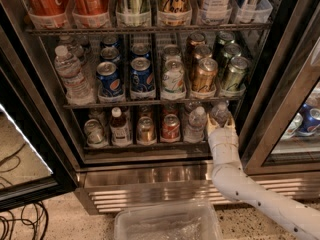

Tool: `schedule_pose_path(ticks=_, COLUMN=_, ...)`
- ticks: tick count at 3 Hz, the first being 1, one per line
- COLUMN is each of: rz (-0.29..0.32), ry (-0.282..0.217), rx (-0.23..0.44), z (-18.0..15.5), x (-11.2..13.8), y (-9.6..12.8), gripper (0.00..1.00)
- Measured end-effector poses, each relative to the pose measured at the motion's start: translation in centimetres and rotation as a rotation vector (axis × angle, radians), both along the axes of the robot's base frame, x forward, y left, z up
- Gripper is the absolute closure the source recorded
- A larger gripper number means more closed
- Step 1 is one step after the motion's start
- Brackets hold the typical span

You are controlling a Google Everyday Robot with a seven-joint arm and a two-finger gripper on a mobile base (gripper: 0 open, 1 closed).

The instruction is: Pick water bottle from bottom shelf of fridge

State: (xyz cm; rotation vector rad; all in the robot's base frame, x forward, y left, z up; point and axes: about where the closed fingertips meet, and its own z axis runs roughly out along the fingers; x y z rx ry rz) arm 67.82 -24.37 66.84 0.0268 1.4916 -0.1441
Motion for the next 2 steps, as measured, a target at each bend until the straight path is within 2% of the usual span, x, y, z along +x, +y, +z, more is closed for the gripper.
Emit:
schedule_pose_path(ticks=1, rz=-0.056, ry=-0.079, rx=0.045, z=1.81, x=-0.38, y=-0.74, gripper=1.00)
schedule_pose_path(ticks=2, rz=-0.056, ry=-0.079, rx=0.046, z=1.31, x=-0.40, y=-0.74, gripper=1.00)
